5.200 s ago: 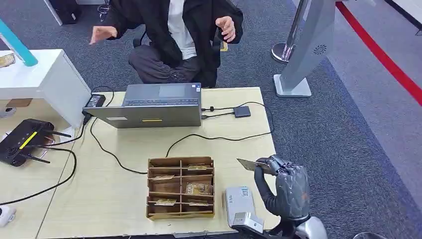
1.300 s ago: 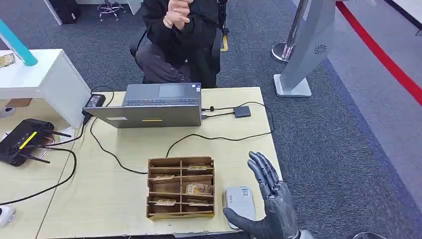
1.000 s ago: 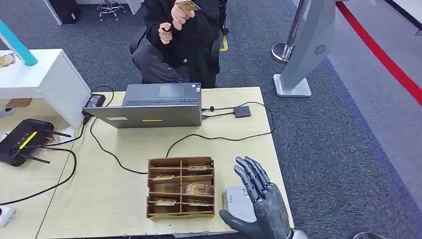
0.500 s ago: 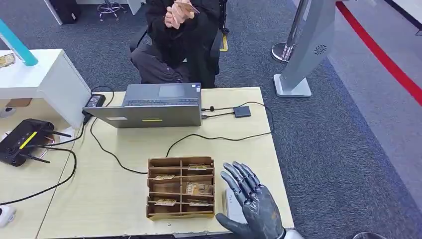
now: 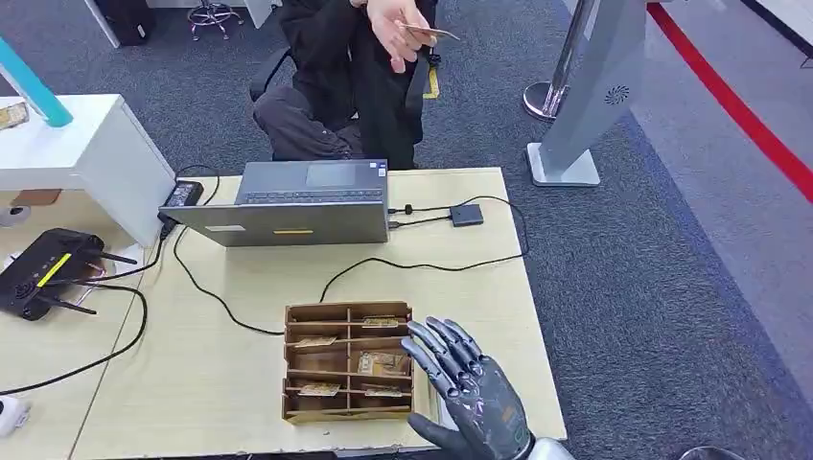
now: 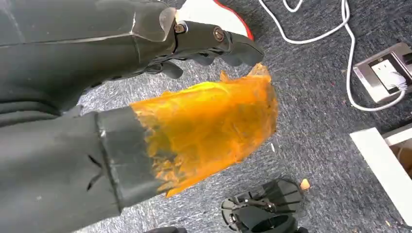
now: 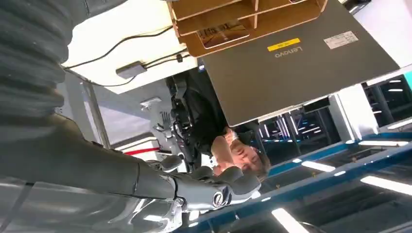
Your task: Pass the card to the sensor for recognition and then transmit it.
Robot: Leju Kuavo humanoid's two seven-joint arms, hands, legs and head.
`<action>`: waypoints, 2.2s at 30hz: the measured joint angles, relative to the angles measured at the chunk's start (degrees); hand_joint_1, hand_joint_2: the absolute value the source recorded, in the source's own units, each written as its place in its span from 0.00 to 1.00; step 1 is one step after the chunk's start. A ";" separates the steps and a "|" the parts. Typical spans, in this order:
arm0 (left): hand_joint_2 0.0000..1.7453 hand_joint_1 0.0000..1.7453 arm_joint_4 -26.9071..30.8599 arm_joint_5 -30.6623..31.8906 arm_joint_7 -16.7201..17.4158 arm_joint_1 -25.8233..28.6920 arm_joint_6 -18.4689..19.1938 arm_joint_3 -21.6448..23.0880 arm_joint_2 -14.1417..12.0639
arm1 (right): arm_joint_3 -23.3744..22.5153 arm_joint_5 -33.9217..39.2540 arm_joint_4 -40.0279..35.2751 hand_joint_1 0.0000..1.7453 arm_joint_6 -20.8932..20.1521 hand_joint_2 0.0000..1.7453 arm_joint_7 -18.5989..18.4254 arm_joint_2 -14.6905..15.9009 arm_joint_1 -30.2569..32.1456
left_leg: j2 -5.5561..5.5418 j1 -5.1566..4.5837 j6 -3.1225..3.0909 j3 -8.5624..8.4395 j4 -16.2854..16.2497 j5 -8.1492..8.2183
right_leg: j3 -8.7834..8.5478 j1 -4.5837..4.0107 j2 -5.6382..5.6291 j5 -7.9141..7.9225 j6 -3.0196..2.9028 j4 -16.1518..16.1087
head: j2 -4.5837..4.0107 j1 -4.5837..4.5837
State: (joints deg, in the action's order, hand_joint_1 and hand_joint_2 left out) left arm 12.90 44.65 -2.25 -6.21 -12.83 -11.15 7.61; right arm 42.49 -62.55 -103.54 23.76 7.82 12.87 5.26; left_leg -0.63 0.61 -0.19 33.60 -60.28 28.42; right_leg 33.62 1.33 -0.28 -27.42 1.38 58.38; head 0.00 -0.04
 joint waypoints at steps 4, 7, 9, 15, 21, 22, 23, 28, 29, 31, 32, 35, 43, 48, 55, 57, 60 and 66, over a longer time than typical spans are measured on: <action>0.00 0.00 0.00 0.09 0.28 0.00 0.00 -0.02 -0.02 | 0.37 -2.38 0.28 0.00 -1.05 1.00 -1.46 0.13 -0.51 | 0.00 0.00 0.00 0.00 0.00 0.00 | 0.00 0.00 0.00 0.00 0.00 0.00 | 0.00 0.00; 0.00 0.00 0.00 0.24 0.28 -0.01 0.15 -0.07 -0.02 | 0.81 -4.02 0.44 0.00 -2.42 1.00 -2.84 0.24 -1.27 | 0.00 0.00 0.00 -0.01 0.00 0.00 | -0.01 0.00 0.00 0.01 0.00 0.00 | 0.00 -0.02; 0.00 0.00 0.00 0.42 0.28 -0.01 0.15 -0.15 -0.02 | 1.29 -4.11 0.72 0.00 -4.07 1.00 -3.15 0.39 -1.84 | 0.00 0.00 0.00 -0.01 0.00 -0.01 | -0.01 0.00 0.00 0.01 0.00 0.00 | 0.00 0.00; 0.00 0.00 0.00 0.87 0.28 -0.06 0.42 -0.37 -0.04 | 2.71 -4.72 1.81 0.00 -7.65 1.00 -4.35 1.07 -3.09 | 0.00 0.00 0.00 -0.01 0.00 -0.01 | 0.00 0.00 -0.01 0.01 0.00 0.00 | 0.00 0.00; 0.00 0.00 0.00 1.18 0.33 -0.08 0.52 -0.39 -0.07 | 3.59 -4.07 2.71 0.00 -9.49 1.00 -4.68 1.29 -3.77 | 0.00 0.00 0.00 0.00 0.00 0.00 | 0.00 0.00 0.00 0.01 0.00 0.00 | 0.00 0.00; 0.00 0.00 0.00 1.22 0.33 -0.08 0.55 -0.39 -0.09 | 3.74 -4.04 2.80 0.00 -9.59 1.00 -4.68 1.33 -3.84 | 0.00 0.00 0.00 0.00 0.00 0.00 | 0.00 0.00 0.00 0.01 0.00 0.00 | 0.00 0.00; 0.00 0.00 0.00 1.25 0.33 -0.08 0.61 -0.42 -0.09 | 3.80 -3.98 2.82 0.00 -9.82 1.00 -4.68 1.36 -3.89 | 0.00 0.00 0.00 0.00 0.00 0.00 | 0.00 0.00 0.00 0.01 0.00 0.00 | 0.00 0.00; 0.00 0.00 0.00 1.31 0.33 -0.09 0.68 -0.42 -0.07 | 4.33 -2.38 3.06 0.00 -11.63 1.00 -4.61 1.53 -4.42 | 0.00 0.00 0.00 -0.01 0.00 -0.01 | 0.00 0.00 0.00 0.01 0.00 0.00 | 0.00 -0.02; 0.00 0.00 0.00 1.35 0.33 -0.09 0.68 -0.44 -0.07 | 4.39 -2.23 3.06 0.00 -11.76 1.00 -4.59 1.53 -4.53 | 0.00 0.00 0.00 -0.01 0.00 -0.01 | 0.00 0.00 0.00 0.01 0.00 0.00 | 0.00 0.00; 0.00 0.00 0.00 1.42 0.33 -0.12 0.68 -0.44 -0.07 | 4.50 -2.12 3.06 0.02 -11.87 1.00 -4.55 1.60 -4.74 | 0.00 0.00 0.00 -0.01 0.00 -0.01 | 0.00 0.00 0.00 0.01 0.00 0.00 | 0.00 -0.02; 0.00 0.00 0.00 1.46 0.33 -0.13 0.70 -0.42 -0.07 | 4.52 -2.08 3.06 0.03 -12.00 1.00 -4.50 1.62 -4.83 | 0.00 0.00 0.00 -0.01 0.00 -0.01 | 0.00 0.00 0.00 0.01 0.00 0.00 | 0.00 0.00; 0.00 0.00 0.00 1.49 0.35 -0.13 0.72 -0.44 -0.07 | 4.61 -1.70 3.06 0.03 -12.37 1.00 -4.50 1.62 -5.02 | 0.00 0.00 0.00 -0.01 0.00 -0.01 | 0.00 0.00 0.00 0.01 0.00 0.00 | 0.00 0.00; 0.00 0.00 0.00 1.66 0.37 -0.13 0.70 -0.44 -0.07 | 4.87 -1.09 3.08 0.11 -13.12 1.00 -4.41 1.62 -5.30 | 0.00 0.00 0.00 -0.01 0.00 0.00 | 0.00 0.00 0.00 0.01 0.00 0.00 | 0.00 0.00; 0.00 0.00 0.00 1.73 0.37 -0.13 0.70 -0.44 -0.07 | 5.33 -0.98 3.08 0.11 -13.62 1.00 -4.39 1.64 -5.76 | 0.00 0.00 0.00 -0.01 0.00 -0.01 | 0.00 0.00 0.00 0.01 0.00 0.00 | 0.00 0.00; 0.00 0.00 0.00 1.73 0.37 -0.13 0.70 -0.46 -0.07 | 5.53 -0.92 3.10 0.11 -13.68 1.00 -4.39 1.64 -6.00 | 0.00 0.00 0.00 -0.01 0.00 0.00 | 0.00 0.00 0.00 0.01 0.00 0.00 | 0.00 0.00; 0.00 0.00 0.00 1.73 0.37 -0.13 0.70 -0.46 -0.07 | 5.53 -0.92 3.10 0.12 -13.68 1.00 -4.39 1.66 -6.01 | 0.00 0.00 0.00 -0.01 0.00 0.00 | 0.00 0.00 0.00 0.01 0.00 0.00 | 0.00 0.00; 0.00 0.00 0.00 1.73 0.37 -0.14 0.70 -0.46 -0.07 | 5.53 -0.83 3.10 0.18 -13.75 1.00 -4.42 1.66 -6.06 | 0.00 0.00 0.00 -0.01 0.00 0.00 | 0.00 0.00 0.00 0.01 0.00 0.00 | 0.00 0.00; 0.00 0.00 0.00 1.77 0.35 -0.15 0.70 -0.55 -0.07 | 5.77 0.11 3.69 0.24 -14.58 1.00 -4.52 1.66 -6.37 | 0.00 0.00 0.00 -0.01 0.00 -0.01 | 0.00 0.00 0.00 0.01 0.00 0.00 | 0.00 0.00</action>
State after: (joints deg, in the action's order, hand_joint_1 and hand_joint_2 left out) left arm 12.90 46.42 -1.90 -6.36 -12.13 -11.69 7.54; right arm 48.26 -62.45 -99.84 9.18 3.30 14.53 -1.11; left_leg -0.63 0.61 -0.18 33.59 -60.28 28.41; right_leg 33.61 1.33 -0.28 -27.41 1.38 58.38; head 0.00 -0.04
